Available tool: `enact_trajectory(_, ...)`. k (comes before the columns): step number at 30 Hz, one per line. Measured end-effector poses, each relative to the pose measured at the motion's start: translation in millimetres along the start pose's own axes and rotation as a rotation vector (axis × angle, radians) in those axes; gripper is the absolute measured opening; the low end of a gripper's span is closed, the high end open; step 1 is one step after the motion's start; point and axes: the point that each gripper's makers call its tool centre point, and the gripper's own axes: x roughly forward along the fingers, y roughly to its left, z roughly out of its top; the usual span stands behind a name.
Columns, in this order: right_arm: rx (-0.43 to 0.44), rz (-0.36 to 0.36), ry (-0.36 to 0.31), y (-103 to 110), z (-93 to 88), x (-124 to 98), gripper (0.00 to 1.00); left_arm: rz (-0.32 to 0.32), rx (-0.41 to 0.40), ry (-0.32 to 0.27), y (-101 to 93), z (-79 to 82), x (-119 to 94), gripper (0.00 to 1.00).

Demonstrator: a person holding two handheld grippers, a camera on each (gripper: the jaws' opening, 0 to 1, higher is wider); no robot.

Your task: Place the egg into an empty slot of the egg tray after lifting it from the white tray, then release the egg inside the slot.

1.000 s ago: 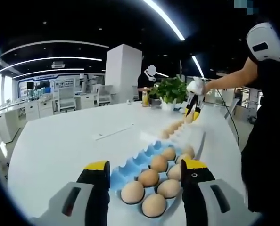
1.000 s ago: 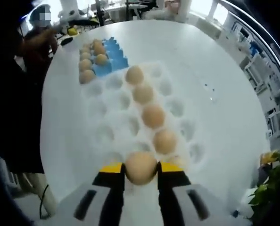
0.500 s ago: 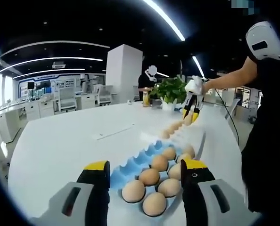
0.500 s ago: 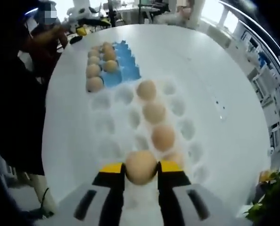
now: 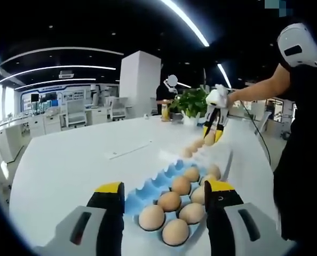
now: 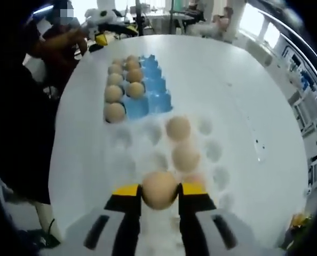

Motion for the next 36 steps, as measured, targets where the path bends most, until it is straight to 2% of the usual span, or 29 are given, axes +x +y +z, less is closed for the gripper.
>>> enact_trajectory(18, -0.070, 0.052, -0.043, 8, 40.5, 22, 0.27, 0.000, -0.004, -0.001, 0.9, -1.4, -1, 0.60)
enact_trajectory(36, -0.170, 0.127, -0.093, 29, 88.3, 52, 0.27, 0.010, -0.003, 0.008, 2.3, -3.0, -1, 0.63)
